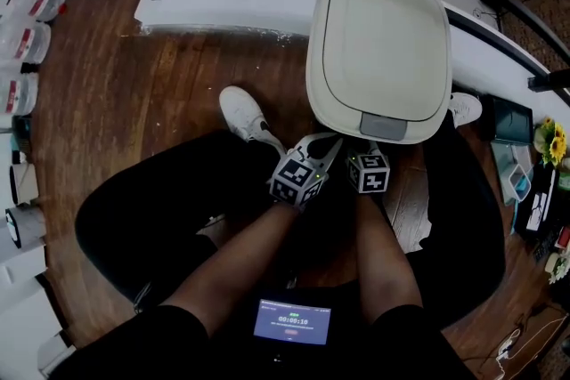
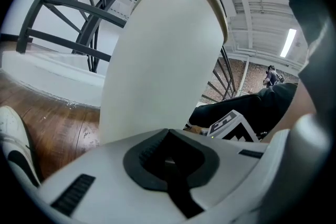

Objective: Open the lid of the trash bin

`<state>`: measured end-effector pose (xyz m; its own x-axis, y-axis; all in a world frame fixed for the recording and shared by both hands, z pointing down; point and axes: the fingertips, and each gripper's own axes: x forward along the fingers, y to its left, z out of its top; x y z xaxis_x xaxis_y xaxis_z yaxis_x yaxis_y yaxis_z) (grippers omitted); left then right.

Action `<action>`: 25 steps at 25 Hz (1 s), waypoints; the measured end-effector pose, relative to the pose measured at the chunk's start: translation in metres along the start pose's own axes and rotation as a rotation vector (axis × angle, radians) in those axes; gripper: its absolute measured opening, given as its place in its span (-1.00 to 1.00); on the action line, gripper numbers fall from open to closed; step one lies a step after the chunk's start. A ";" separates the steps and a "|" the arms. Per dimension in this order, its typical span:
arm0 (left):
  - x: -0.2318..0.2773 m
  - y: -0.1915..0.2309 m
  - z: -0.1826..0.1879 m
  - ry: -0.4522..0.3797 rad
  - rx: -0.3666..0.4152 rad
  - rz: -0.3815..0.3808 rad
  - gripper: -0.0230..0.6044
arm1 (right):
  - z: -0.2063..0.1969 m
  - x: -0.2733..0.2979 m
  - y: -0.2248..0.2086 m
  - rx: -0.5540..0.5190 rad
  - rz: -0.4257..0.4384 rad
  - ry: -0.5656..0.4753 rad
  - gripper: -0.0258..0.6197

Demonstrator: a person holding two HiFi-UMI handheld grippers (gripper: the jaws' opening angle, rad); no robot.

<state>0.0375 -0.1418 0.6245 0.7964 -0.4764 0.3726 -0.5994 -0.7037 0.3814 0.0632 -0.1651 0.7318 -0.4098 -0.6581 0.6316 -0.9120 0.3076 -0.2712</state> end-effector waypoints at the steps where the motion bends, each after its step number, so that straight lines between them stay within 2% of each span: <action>1: -0.003 -0.002 0.003 0.001 0.006 0.001 -0.82 | 0.003 -0.004 0.003 -0.020 0.005 -0.002 -0.87; 4: -0.017 -0.012 0.009 0.006 0.027 0.005 -0.82 | 0.003 -0.023 0.018 -0.083 0.035 0.007 -0.87; 11: -0.059 -0.040 0.024 -0.005 0.074 0.015 -0.82 | 0.011 -0.077 0.046 -0.119 0.066 -0.055 -0.87; 13: -0.067 -0.050 0.034 -0.020 0.107 -0.005 -0.82 | 0.025 -0.087 0.057 -0.156 0.085 -0.084 -0.87; 17: -0.093 -0.077 0.053 -0.041 0.193 -0.068 -0.82 | 0.044 -0.114 0.090 -0.237 0.163 -0.141 -0.87; 21: -0.127 -0.094 0.077 -0.068 0.244 -0.101 -0.82 | 0.076 -0.150 0.135 -0.276 0.282 -0.224 -0.87; 23: -0.145 -0.104 0.089 -0.085 0.253 -0.109 -0.82 | 0.094 -0.171 0.154 -0.303 0.316 -0.255 -0.87; 25: -0.162 -0.113 0.106 -0.124 0.222 -0.111 -0.82 | 0.110 -0.195 0.166 -0.319 0.332 -0.279 -0.87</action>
<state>-0.0150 -0.0410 0.4318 0.8681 -0.4411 0.2278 -0.4866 -0.8470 0.2140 -0.0098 -0.0616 0.4836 -0.7036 -0.6342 0.3204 -0.7004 0.6951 -0.1622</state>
